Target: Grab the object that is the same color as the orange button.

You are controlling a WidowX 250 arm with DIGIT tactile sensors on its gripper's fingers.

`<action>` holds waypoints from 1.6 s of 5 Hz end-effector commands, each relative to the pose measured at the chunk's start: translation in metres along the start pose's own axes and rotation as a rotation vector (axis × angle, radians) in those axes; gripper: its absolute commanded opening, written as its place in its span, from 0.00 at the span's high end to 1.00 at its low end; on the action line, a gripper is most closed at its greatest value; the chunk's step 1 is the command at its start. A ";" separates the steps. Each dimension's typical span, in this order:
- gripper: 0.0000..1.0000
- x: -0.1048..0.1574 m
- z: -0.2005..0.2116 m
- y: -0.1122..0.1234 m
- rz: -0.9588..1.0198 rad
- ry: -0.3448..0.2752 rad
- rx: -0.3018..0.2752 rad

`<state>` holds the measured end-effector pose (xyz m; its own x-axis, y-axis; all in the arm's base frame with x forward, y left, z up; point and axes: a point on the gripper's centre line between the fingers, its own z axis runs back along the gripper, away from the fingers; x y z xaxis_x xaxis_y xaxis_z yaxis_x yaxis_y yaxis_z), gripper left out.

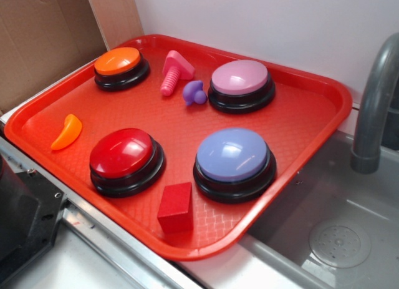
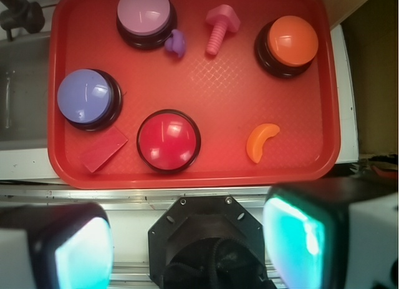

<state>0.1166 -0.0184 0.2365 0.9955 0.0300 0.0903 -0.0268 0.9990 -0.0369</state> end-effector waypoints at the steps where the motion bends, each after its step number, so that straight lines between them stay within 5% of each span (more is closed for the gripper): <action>1: 0.00 0.000 0.000 0.000 0.000 0.000 0.000; 4: 0.00 0.012 -0.059 0.049 0.186 -0.016 -0.054; 6: 0.00 0.011 -0.140 0.088 0.382 -0.013 -0.015; 7: 0.00 0.006 -0.172 0.099 0.444 -0.002 -0.042; 8: 0.00 0.006 -0.192 0.102 0.473 0.017 0.026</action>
<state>0.1376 0.0744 0.0387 0.8749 0.4835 0.0281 -0.4818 0.8748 -0.0514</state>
